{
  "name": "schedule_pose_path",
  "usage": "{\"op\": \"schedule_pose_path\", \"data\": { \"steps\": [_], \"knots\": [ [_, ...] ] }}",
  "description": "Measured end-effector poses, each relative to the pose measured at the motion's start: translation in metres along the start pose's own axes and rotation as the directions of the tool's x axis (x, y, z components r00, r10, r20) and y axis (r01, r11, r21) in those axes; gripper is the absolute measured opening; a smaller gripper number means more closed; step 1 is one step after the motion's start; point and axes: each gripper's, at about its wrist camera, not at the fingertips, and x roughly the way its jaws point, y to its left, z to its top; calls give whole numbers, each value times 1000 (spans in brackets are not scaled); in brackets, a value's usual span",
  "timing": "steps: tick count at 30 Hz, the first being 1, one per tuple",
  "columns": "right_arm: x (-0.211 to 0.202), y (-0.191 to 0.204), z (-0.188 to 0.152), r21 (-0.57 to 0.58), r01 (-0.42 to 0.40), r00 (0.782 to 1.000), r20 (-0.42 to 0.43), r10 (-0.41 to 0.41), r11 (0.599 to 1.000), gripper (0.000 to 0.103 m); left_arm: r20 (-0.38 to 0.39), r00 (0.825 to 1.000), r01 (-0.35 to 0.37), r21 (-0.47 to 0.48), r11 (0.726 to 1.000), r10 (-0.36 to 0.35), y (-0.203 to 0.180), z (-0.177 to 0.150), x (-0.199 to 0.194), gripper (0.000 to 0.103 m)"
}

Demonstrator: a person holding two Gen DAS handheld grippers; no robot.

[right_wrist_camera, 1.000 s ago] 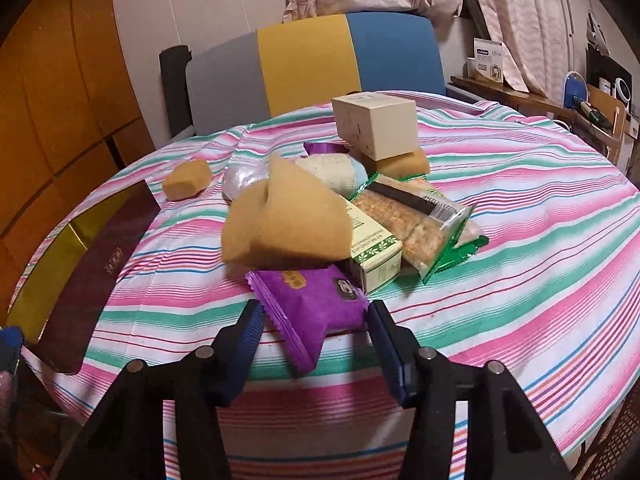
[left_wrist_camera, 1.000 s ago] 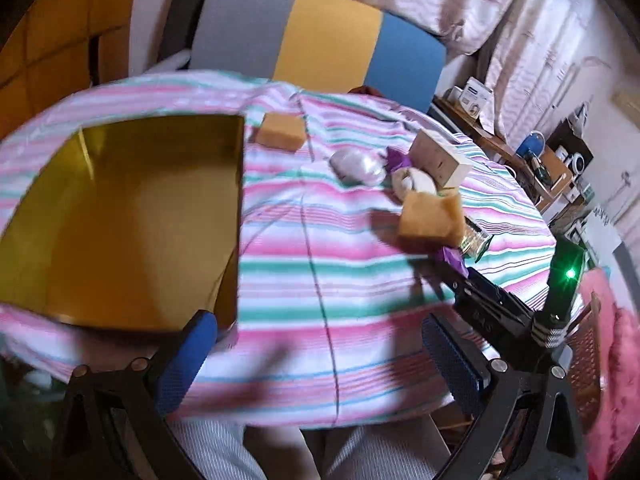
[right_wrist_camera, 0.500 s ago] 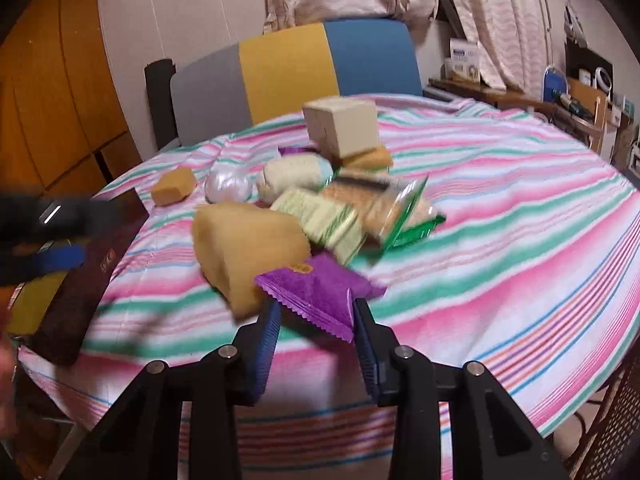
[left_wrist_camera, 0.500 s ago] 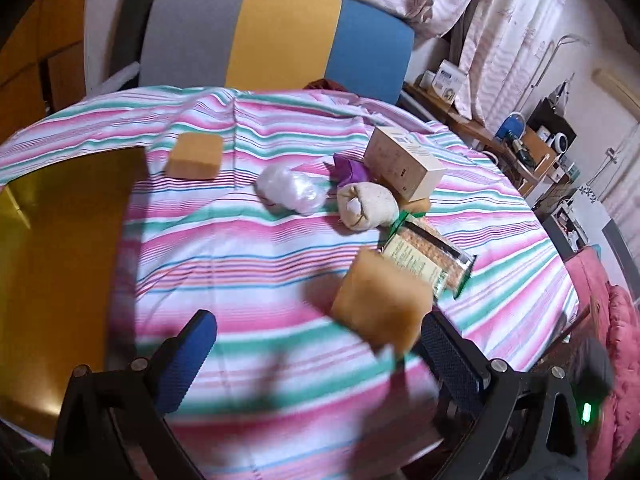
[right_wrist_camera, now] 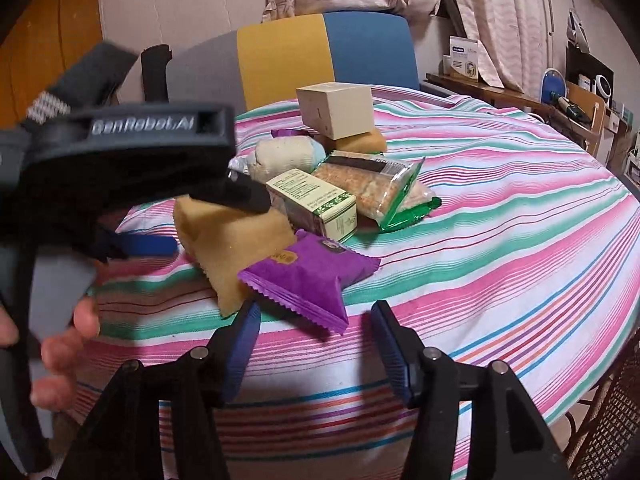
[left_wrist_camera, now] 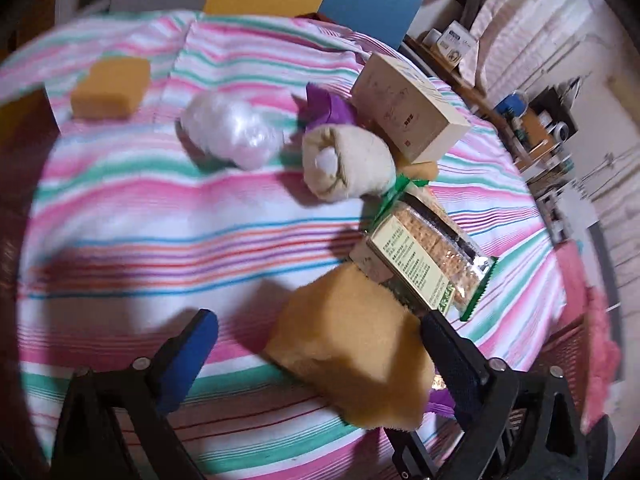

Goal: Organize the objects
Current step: 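Grasp the purple snack packet with the right tool while the left tool grasps the yellow sponge, then lift the yellow sponge with the left tool while the right tool lifts the purple packet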

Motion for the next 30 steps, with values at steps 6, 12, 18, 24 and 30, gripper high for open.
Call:
{"op": "schedule_pose_path", "data": {
  "steps": [6,12,18,24,30],
  "knots": [
    [0,-4,2,4,10,1000,12,-10,1000,58,31,994,105,92,990,-108,1,-11,-16,66],
    [-3,0,6,-14,2,1000,26,-2,1000,64,59,983,173,-14,985,-172,26,-25,-35,63],
    [0,12,13,-51,-6,1000,20,7,999,70,79,973,222,-78,972,-216,46,-38,-51,61],
    [2,12,16,-29,-38,999,-7,38,999,70,92,982,161,18,987,-162,38,-53,-69,60],
    [15,7,19,5,-8,998,-56,8,1000,69,71,988,135,41,990,-138,38,-64,-69,71]
  ]
}}
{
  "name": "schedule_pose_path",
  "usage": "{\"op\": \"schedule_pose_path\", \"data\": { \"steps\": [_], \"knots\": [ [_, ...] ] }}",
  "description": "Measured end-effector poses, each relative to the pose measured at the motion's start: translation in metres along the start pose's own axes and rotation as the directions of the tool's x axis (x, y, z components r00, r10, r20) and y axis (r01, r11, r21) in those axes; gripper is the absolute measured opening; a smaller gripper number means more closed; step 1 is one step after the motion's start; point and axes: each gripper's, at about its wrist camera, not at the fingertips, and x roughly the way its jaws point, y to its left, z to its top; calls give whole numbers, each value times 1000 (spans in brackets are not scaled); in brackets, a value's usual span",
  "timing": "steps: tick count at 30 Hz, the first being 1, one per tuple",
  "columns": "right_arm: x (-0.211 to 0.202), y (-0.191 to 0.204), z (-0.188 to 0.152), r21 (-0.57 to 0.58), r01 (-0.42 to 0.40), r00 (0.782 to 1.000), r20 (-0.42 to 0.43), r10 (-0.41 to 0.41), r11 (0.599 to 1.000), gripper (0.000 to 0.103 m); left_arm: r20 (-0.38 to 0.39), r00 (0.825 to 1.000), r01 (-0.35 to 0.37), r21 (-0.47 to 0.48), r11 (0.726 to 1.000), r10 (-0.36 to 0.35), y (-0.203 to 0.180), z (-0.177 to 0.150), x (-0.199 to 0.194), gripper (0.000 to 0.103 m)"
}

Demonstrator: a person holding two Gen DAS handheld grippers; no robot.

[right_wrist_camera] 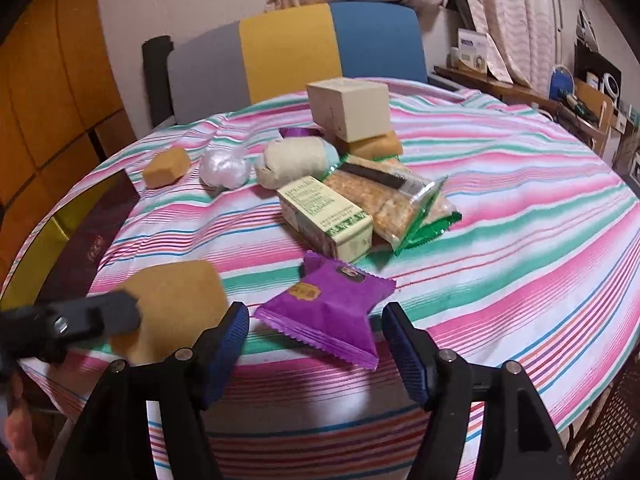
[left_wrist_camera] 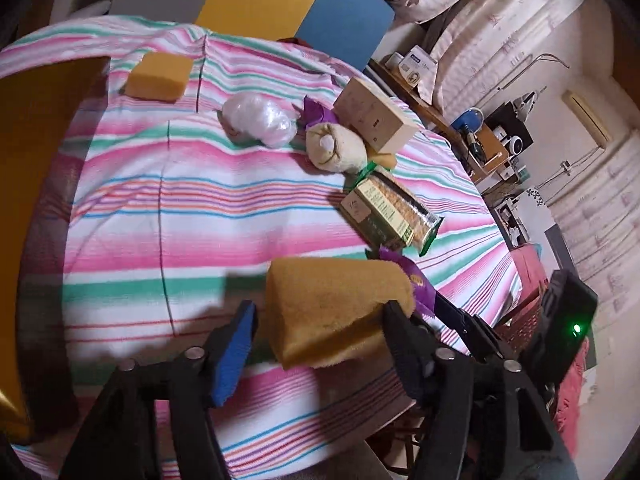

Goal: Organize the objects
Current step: 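Lift the yellow sponge with the left tool while the right tool lifts the purple packet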

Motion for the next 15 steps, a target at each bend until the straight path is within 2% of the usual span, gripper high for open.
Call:
{"op": "schedule_pose_path", "data": {
  "steps": [1,2,3,9,12,14,15],
  "knots": [
    [1,-3,0,20,-11,1000,-1,11,1000,66,-8,1000,-4,-6,1000,4,1,-1,1,78],
    [-1,-7,0,38,-37,999,13,37,999,52,-11,1000,-7,-13,1000,7,2,-2,1,82],
    [-2,-9,0,49,-47,999,18,46,998,44,-10,1000,-6,-19,1000,6,2,-2,2,83],
    [-10,-18,-2,57,-19,999,38,17,998,40,-37,999,38,-50,998,-39,-1,3,20,83],
    [-12,-21,-2,49,-3,999,45,1,999,40,-15,998,56,-66,996,-57,-4,9,26,70],
    [-15,-23,-1,53,11,998,57,-14,999,40,-3,999,48,-37,998,-48,-11,14,26,64],
    [-16,-24,-1,56,12,998,61,-15,998,35,8,999,47,-16,999,-47,-15,16,25,62]
  ]
}}
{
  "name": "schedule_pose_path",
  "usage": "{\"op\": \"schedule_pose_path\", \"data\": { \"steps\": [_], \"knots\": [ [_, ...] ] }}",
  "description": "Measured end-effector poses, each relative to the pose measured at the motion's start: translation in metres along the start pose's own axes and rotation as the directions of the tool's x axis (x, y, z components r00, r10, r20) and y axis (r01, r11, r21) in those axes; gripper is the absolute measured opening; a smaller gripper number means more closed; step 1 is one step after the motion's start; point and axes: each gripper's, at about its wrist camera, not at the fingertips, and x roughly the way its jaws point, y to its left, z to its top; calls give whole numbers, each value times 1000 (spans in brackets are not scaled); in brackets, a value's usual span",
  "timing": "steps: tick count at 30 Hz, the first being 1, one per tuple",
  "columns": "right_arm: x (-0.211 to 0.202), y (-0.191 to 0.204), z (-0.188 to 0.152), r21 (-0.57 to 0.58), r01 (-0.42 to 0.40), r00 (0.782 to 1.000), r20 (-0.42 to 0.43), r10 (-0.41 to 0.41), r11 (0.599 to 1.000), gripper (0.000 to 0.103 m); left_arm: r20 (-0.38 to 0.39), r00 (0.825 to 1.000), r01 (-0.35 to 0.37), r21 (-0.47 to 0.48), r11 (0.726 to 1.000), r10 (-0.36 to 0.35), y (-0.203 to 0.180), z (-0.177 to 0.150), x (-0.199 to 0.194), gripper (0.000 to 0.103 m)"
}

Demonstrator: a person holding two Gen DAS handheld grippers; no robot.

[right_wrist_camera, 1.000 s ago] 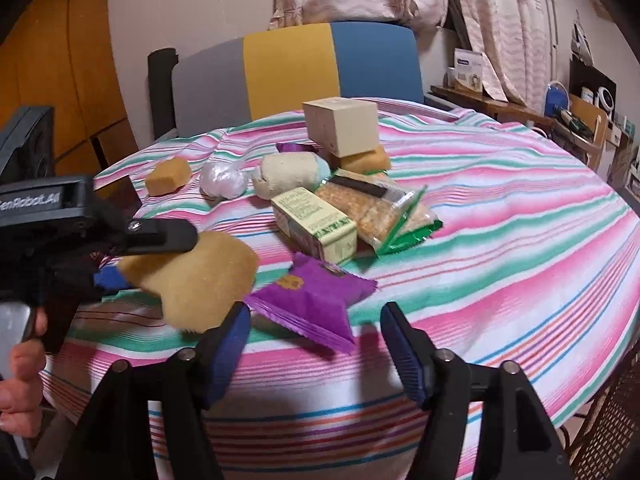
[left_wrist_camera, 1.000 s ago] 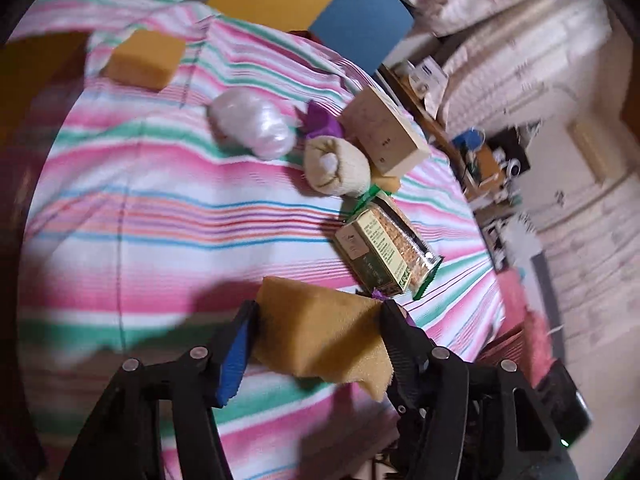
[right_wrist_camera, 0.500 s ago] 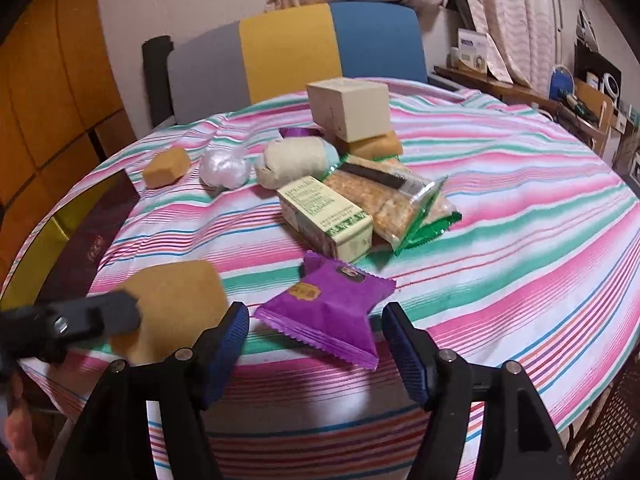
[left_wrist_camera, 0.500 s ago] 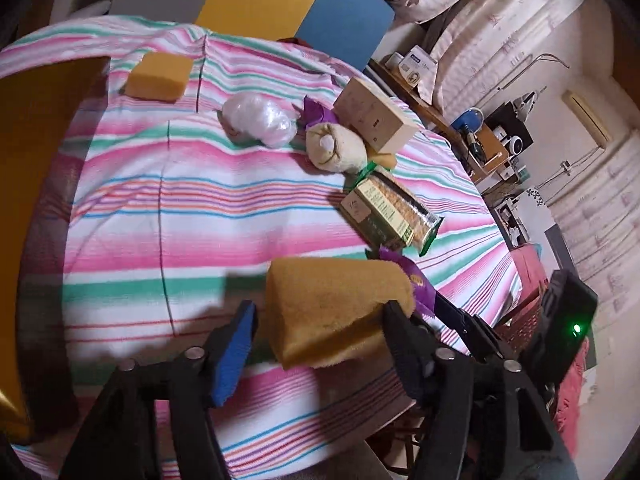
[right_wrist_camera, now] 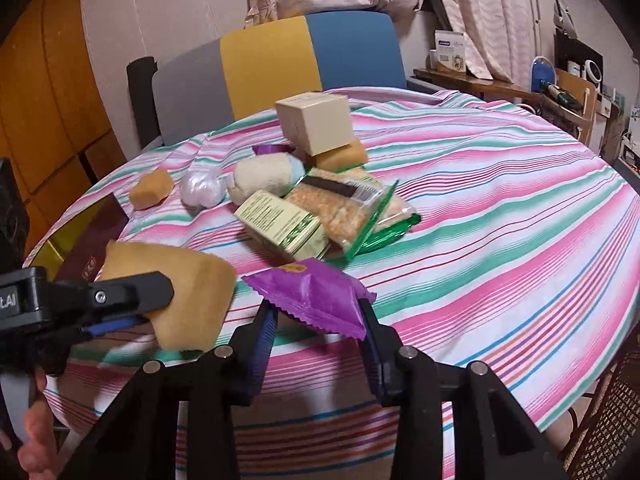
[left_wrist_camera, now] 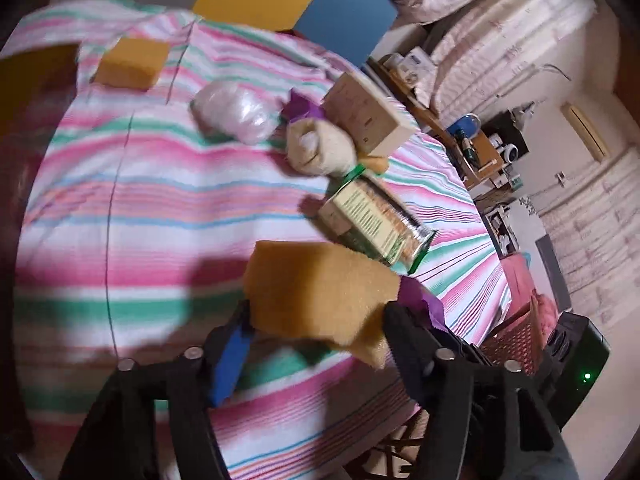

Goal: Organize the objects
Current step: 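Lift the yellow sponge with the left tool while the right tool lifts the purple packet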

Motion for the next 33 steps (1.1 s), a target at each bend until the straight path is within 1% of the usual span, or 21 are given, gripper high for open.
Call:
{"op": "schedule_pose_path", "data": {
  "steps": [1,4,6,7,12,14,16,20,24,25,27,29,33],
  "knots": [
    [-2,-1,1,-2,4,1000,11,-4,1000,32,21,1000,-7,25,1000,6,-4,1,-4,61],
    [-7,2,5,-26,15,999,33,-14,1000,32,87,995,-50,87,995,42,-13,3,-15,60],
    [-7,4,6,-39,23,999,40,-22,999,32,114,990,-99,126,987,85,-17,3,-19,59],
    [-7,4,6,-36,21,999,41,-19,999,32,125,988,-110,131,985,93,-17,2,-20,58],
    [-11,5,5,-23,8,998,56,-6,1000,31,169,978,-143,97,985,125,-7,2,-35,58],
    [-13,7,6,-28,-1,998,63,2,1000,27,185,974,-146,93,985,127,-5,1,-43,58],
    [-14,9,6,-33,-4,998,66,6,999,26,196,972,-150,88,985,131,-3,0,-50,58],
    [-16,15,7,-40,-21,997,75,24,999,20,219,968,-143,62,988,126,3,-4,-68,59],
    [-11,17,8,-48,-15,998,55,18,999,21,239,963,-131,29,991,121,13,-7,-85,59],
    [-9,16,8,-43,-12,999,52,14,999,23,242,963,-128,22,991,119,15,-9,-88,59],
    [-4,15,9,-42,-4,999,31,6,999,39,256,958,-135,9,991,128,19,-11,-95,59],
    [2,16,10,-54,38,999,14,-37,998,47,265,954,-145,-2,989,141,23,-12,-103,59],
    [13,21,13,-108,107,994,11,-107,988,50,288,942,-180,-13,984,176,31,-12,-115,59]
  ]
}}
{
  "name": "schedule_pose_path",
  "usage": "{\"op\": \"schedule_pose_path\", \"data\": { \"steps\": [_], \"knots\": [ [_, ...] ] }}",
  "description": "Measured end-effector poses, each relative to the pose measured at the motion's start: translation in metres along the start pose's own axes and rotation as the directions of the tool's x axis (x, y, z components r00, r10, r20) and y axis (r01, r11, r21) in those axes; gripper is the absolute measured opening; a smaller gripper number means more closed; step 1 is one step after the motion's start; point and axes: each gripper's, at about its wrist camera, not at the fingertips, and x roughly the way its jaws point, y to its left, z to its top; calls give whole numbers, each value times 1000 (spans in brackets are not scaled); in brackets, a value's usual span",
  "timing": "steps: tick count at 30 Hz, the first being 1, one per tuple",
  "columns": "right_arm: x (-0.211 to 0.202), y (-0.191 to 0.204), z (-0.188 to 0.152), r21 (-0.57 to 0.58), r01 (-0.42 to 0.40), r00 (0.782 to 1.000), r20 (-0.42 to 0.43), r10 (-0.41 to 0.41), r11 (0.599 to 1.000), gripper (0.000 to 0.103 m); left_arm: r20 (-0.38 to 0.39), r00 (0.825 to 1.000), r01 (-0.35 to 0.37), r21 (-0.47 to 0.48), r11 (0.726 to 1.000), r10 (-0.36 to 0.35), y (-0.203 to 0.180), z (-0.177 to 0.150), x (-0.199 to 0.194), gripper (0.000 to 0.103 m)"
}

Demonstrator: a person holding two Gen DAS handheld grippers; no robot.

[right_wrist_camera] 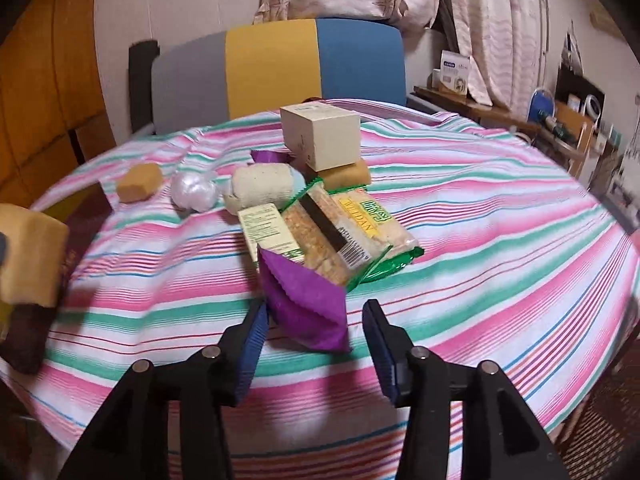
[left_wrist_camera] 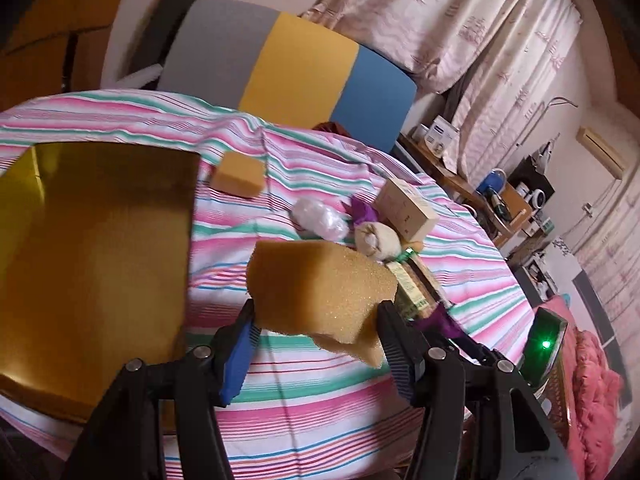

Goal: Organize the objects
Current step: 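Lift the yellow sponge with the left tool while the right tool lifts the purple packet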

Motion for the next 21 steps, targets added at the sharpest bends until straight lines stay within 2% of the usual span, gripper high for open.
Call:
{"op": "schedule_pose_path", "data": {
  "steps": [2,4,6,12,17,21],
  "knots": [
    [6,-2,3,18,-20,1000,-3,20,1000,50,17,1000,-13,-5,1000,13,7,1,-7,60],
    [5,-7,5,62,-103,995,26,101,993,43,28,999,-26,-12,1000,27,14,3,-12,60],
    [0,-6,6,69,-99,994,42,96,993,38,41,998,-45,-20,999,45,23,4,-19,60],
    [-15,15,8,32,-158,986,59,155,987,36,48,991,-119,-74,990,123,58,4,-35,60],
    [-32,44,10,-8,-244,968,63,244,970,36,58,976,-203,-105,974,209,90,3,-48,60],
    [-48,75,15,-69,-325,942,71,329,943,36,46,957,-280,-103,954,286,109,2,-53,61]
  ]
}}
